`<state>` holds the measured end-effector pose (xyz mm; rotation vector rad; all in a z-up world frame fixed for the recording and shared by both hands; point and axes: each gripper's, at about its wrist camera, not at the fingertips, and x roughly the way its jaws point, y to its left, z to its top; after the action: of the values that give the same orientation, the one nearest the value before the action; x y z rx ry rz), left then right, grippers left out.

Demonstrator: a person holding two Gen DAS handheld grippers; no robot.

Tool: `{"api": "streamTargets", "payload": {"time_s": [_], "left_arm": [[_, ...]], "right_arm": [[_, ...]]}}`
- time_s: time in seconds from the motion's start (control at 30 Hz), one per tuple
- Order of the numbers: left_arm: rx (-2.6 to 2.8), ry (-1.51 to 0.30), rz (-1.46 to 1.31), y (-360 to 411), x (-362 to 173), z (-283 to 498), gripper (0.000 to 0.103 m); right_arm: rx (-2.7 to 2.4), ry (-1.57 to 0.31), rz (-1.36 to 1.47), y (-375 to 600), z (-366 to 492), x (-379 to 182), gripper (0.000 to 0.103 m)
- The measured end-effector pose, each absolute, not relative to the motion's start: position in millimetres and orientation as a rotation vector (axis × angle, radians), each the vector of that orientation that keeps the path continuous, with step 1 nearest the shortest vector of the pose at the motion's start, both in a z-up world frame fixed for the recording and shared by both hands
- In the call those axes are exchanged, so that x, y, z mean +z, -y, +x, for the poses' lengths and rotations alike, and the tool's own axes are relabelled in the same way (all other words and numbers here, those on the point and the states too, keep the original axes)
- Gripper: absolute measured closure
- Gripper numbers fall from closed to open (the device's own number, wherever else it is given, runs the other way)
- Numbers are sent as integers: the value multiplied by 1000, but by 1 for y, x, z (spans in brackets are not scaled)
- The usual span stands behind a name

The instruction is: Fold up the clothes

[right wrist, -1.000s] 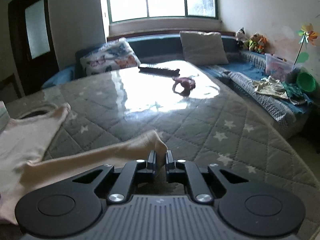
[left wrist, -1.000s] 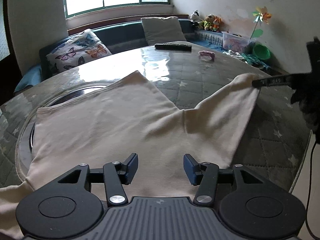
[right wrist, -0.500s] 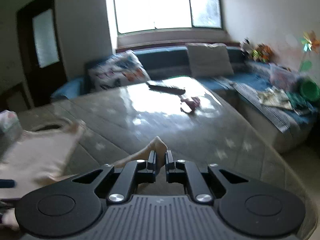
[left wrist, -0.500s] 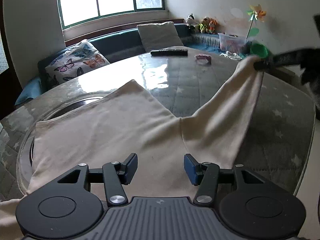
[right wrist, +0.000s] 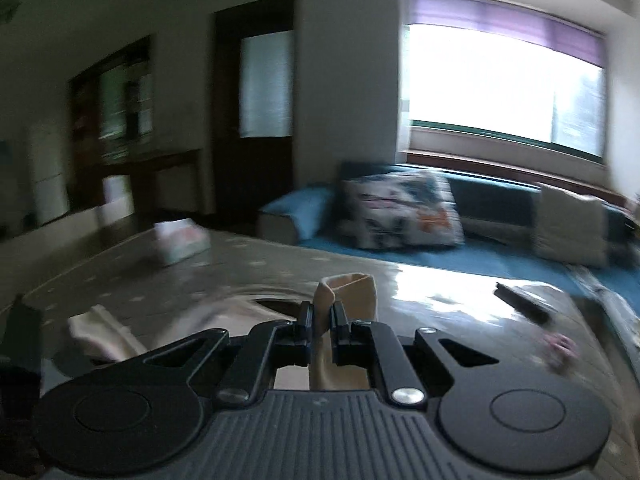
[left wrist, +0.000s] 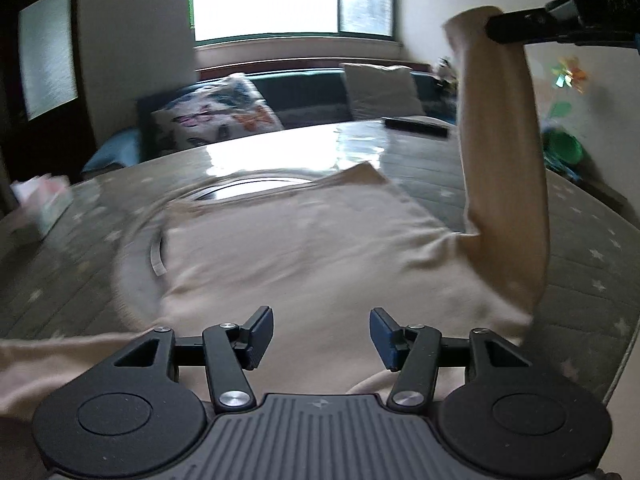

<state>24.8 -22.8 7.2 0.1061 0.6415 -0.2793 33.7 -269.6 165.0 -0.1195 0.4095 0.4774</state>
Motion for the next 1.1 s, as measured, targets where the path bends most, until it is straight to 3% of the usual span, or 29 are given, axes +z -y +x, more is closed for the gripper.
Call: {"api": "streamTargets", "payload": {"time_s": [0.33, 0.6, 0.9, 1.1], "left_arm": [[-174, -654, 33, -29, 3, 5, 44], [-145, -642, 26, -42, 10, -6, 44], [-136, -603, 6, -40, 24, 0, 45], [-220, -628, 20, -16, 18, 15, 65]], "right_arm": [[708, -549, -215, 162, 40, 122, 93], [687, -583, -320, 194, 37, 117, 87], [620, -777, -358, 237, 39, 56, 87], [605, -820, -295, 256, 35, 37, 87]]}}
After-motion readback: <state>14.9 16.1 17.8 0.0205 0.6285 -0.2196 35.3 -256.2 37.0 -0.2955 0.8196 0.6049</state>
